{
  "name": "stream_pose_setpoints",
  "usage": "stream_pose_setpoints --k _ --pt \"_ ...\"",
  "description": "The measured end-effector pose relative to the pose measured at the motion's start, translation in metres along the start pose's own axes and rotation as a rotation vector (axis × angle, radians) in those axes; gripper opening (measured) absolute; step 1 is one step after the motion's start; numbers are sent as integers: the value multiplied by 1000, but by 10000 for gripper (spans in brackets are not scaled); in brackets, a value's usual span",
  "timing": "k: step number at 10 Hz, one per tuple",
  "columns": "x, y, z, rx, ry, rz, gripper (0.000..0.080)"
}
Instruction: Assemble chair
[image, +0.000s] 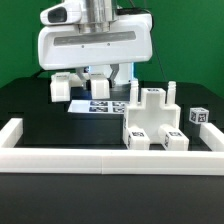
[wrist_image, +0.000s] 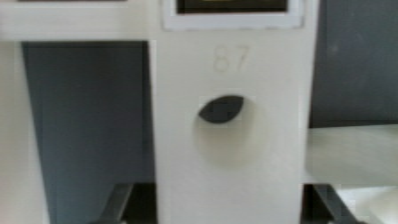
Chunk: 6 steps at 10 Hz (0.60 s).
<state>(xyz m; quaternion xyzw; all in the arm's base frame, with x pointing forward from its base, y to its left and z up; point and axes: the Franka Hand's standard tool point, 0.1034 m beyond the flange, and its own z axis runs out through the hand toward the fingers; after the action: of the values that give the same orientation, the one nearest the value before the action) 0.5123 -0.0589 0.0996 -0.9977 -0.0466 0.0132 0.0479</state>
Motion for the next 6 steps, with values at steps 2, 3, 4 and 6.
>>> stream_pose_setpoints --k 2,3,4,6 --pt "15 -16 -15 -8 17 6 289" --pt "22 -28 -20 -3 15 22 289" --pt "32 -43 -26 -9 9 52 289" --pt "45 -79 -32 -8 2 112 289"
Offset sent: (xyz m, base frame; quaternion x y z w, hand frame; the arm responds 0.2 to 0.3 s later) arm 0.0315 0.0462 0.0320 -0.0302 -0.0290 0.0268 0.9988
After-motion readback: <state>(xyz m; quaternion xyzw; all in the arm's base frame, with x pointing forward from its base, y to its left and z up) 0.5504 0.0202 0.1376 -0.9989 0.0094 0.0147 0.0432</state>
